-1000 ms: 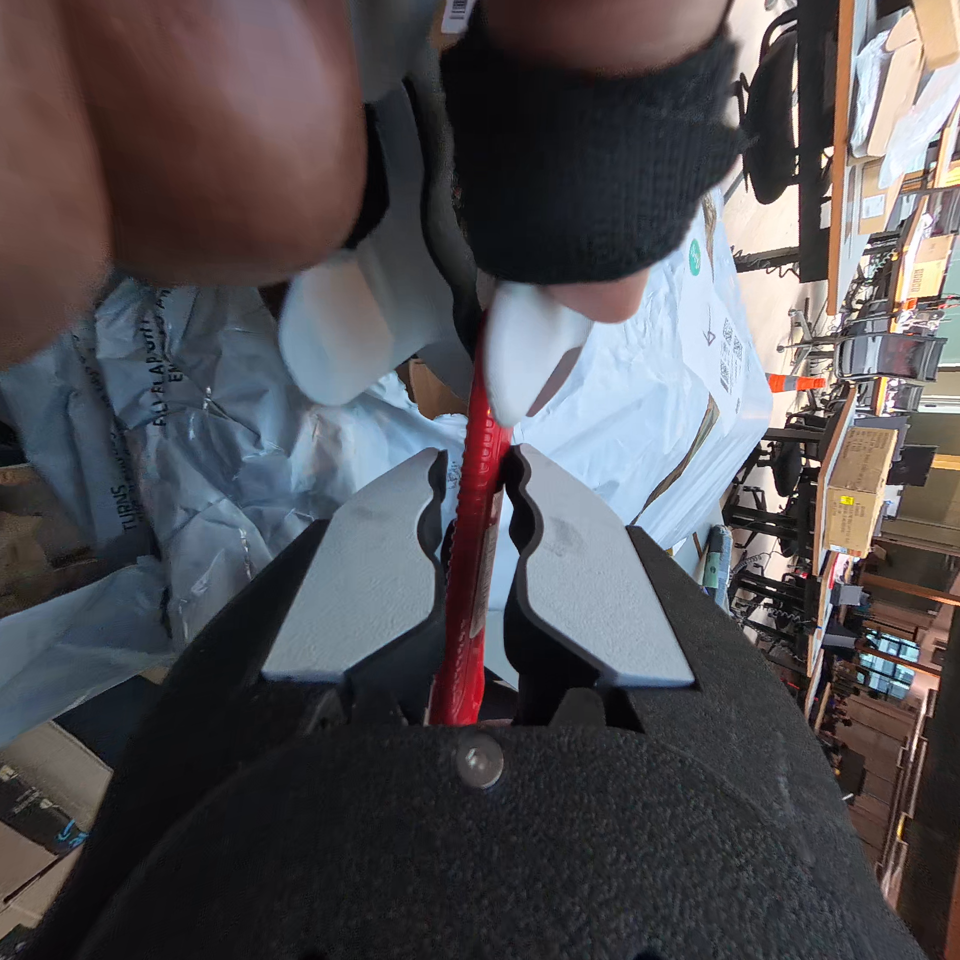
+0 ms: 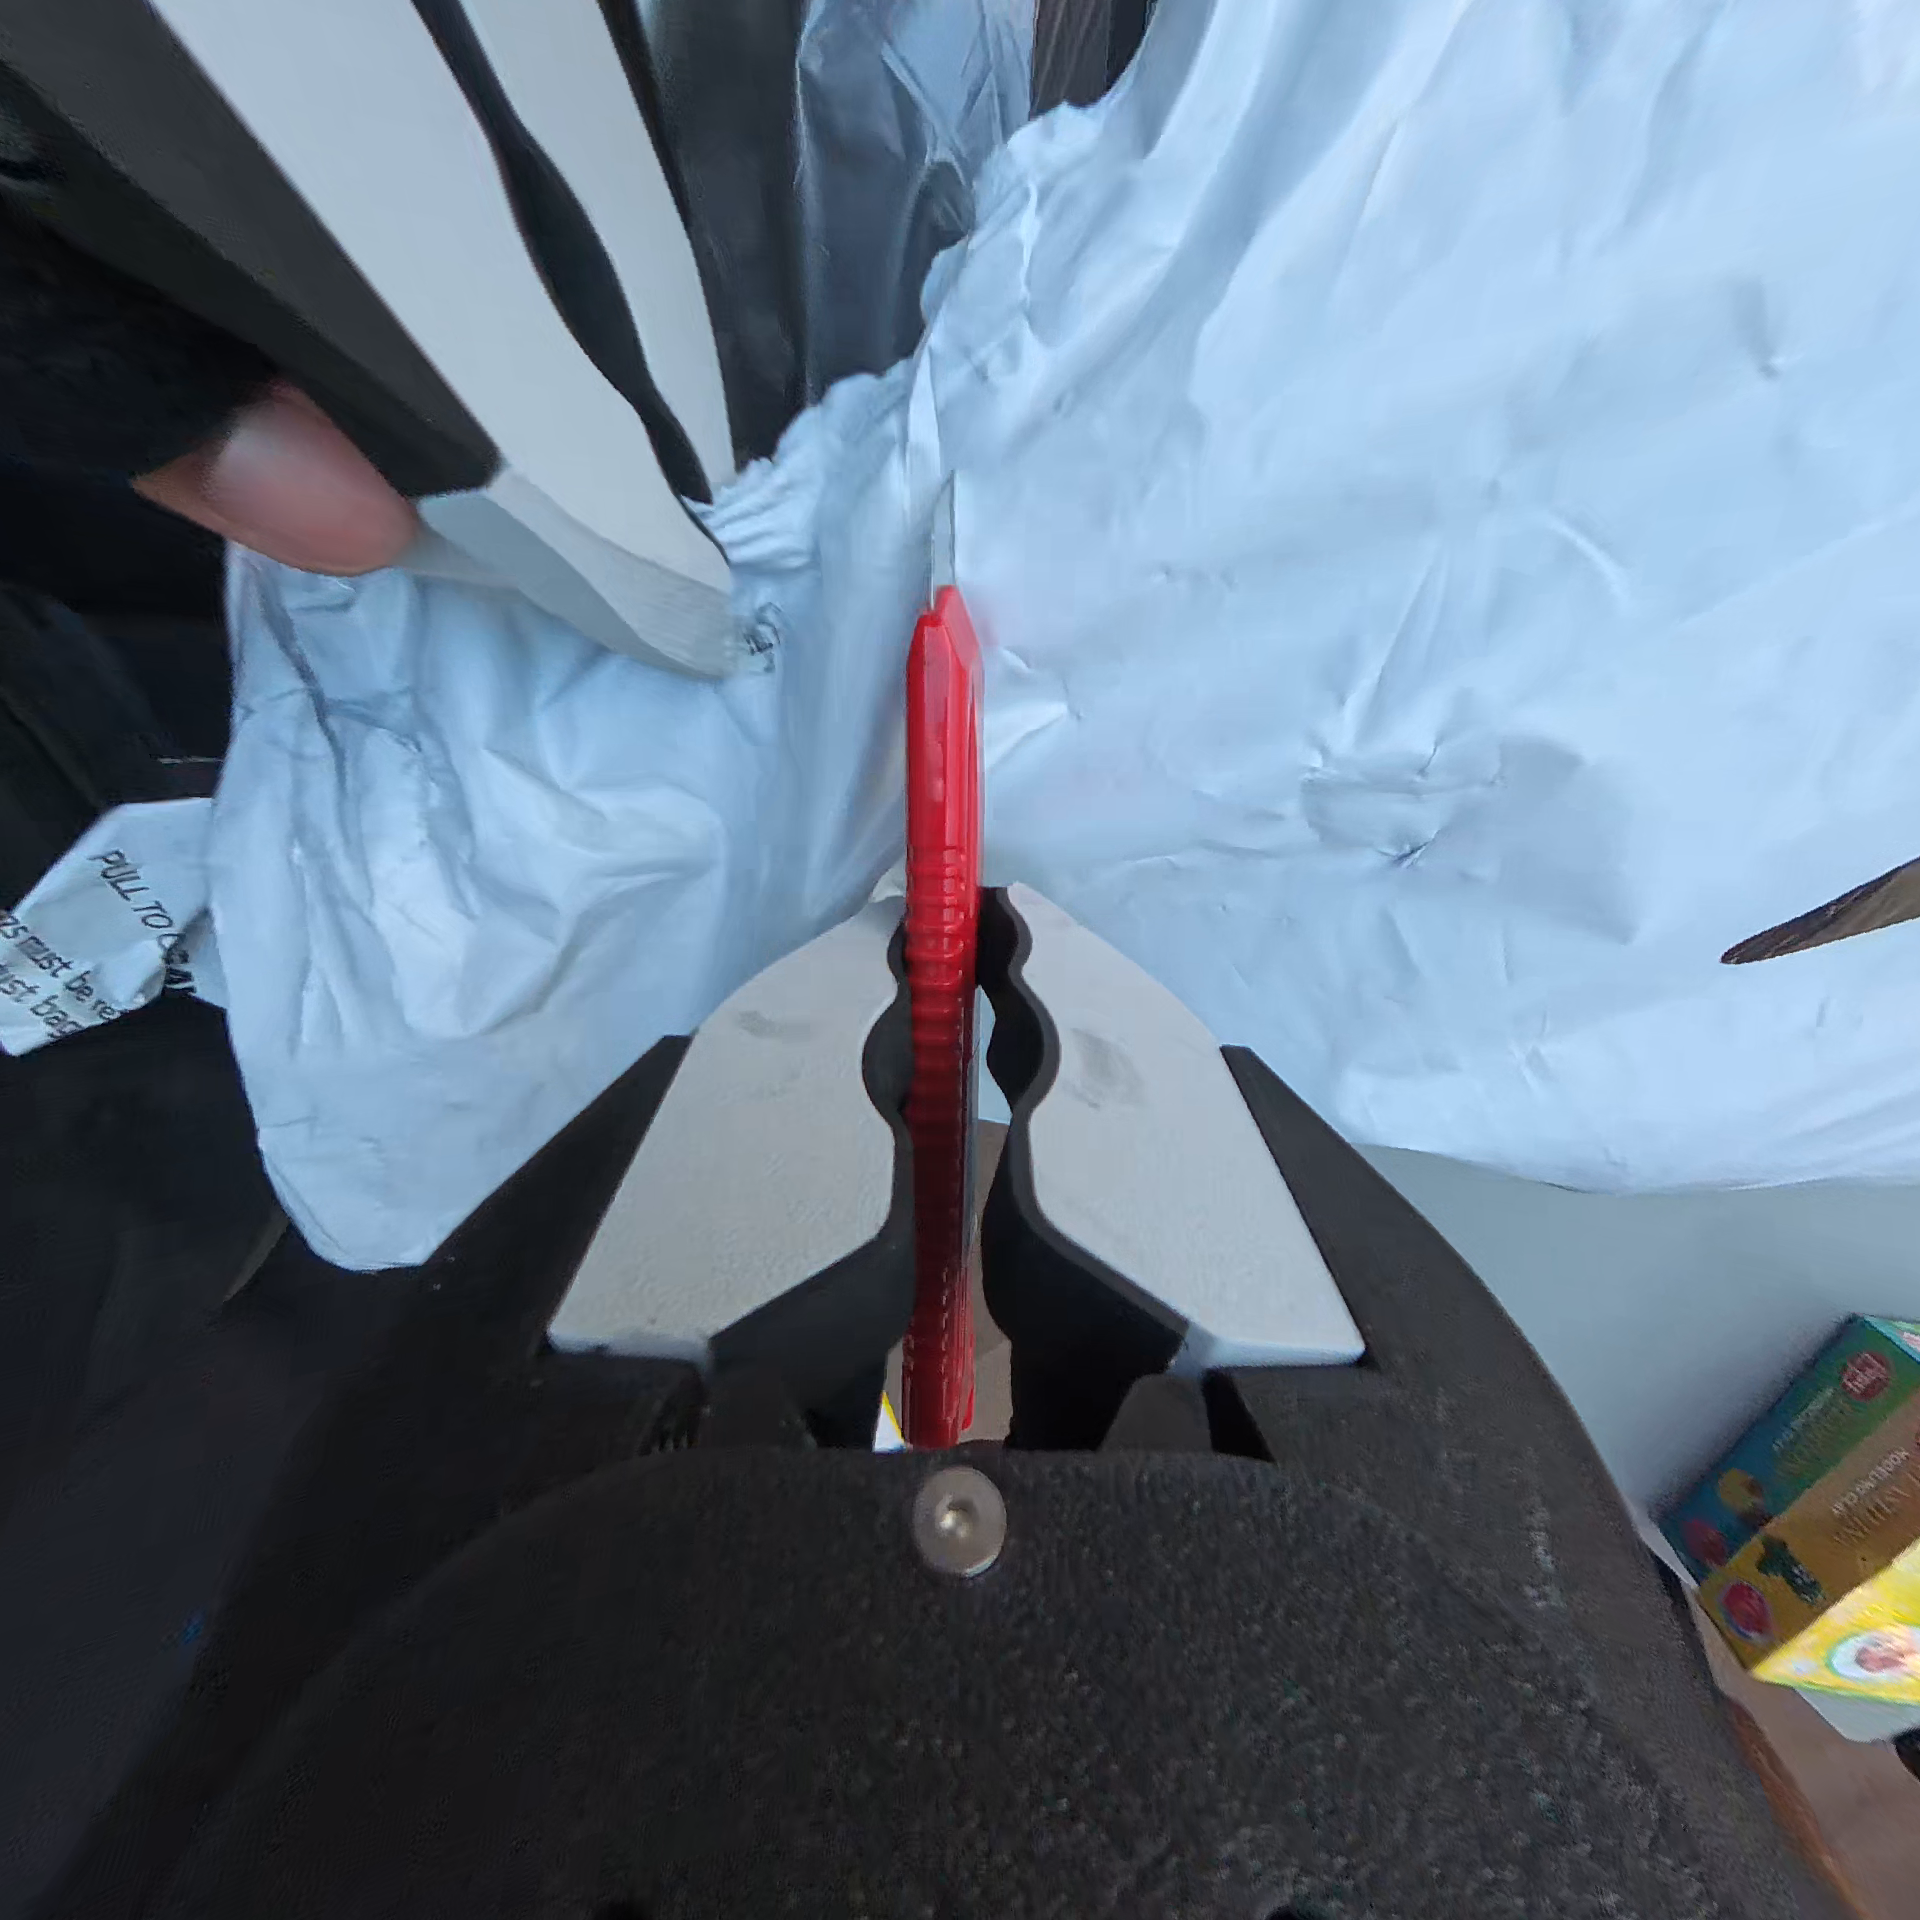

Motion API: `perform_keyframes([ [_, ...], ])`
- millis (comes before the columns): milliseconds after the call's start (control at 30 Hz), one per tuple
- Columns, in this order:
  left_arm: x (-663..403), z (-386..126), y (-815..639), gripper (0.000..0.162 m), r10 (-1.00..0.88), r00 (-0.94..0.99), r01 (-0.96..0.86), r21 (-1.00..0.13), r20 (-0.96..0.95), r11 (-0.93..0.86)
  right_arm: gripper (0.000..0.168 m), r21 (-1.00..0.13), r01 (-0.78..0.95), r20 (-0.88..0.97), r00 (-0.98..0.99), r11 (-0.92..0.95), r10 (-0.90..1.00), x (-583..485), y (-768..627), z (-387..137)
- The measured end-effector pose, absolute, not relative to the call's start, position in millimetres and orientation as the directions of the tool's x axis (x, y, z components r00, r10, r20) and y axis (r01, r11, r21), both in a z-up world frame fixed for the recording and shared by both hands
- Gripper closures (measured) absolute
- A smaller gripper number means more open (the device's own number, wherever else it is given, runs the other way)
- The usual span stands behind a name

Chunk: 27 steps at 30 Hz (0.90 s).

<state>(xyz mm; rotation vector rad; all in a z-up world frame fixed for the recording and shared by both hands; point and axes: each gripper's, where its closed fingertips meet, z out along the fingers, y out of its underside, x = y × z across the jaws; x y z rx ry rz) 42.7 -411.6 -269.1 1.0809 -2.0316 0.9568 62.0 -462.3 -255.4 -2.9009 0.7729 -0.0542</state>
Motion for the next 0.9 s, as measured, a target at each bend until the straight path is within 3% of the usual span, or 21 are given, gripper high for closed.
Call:
perform_keyframes([
  [100,42,-263,-409,0.162,-0.404,-0.487,-0.853,-0.323,0.775,0.409,0.159,-0.024,-0.435,0.024,0.9,-0.9,-0.436,63,-468,-262],
  [200,49,-260,-408,0.162,-0.438,-0.482,-0.863,-0.325,0.759,0.387,0.159,0.027,-0.395,-0.006,0.919,-0.918,-0.395,63,-463,-264],
  [367,59,-253,-409,0.159,-0.41,-0.338,-0.934,-0.248,0.847,0.258,0.158,0.015,-0.456,-0.127,0.882,-0.89,-0.454,62,-457,-260],
  [467,69,-241,-396,0.158,-0.443,-0.366,-0.93,-0.31,0.819,0.196,0.159,-0.038,-0.544,-0.236,0.82,-0.838,-0.522,56,-456,-251],
  [567,75,-221,-384,0.153,-0.473,-0.591,-0.805,-0.518,0.654,0.29,0.158,-0.047,-0.571,-0.297,0.791,-0.819,-0.535,47,-459,-243],
  [700,67,-182,-404,0.142,-0.245,-0.865,-0.501,-0.749,0.437,0.433,0.158,-0.024,-0.511,-0.322,0.817,-0.859,-0.478,39,-456,-237],
  [800,63,-199,-412,0.13,-0.131,-0.963,-0.264,-0.737,0.235,0.623,0.158,-0.013,-0.467,-0.309,0.843,-0.884,-0.441,43,-453,-231],
  [900,63,-202,-420,0.119,-0.056,-0.985,-0.162,-0.77,0.162,0.618,0.158,-0.015,-0.45,-0.302,0.853,-0.893,-0.425,46,-455,-226],
])
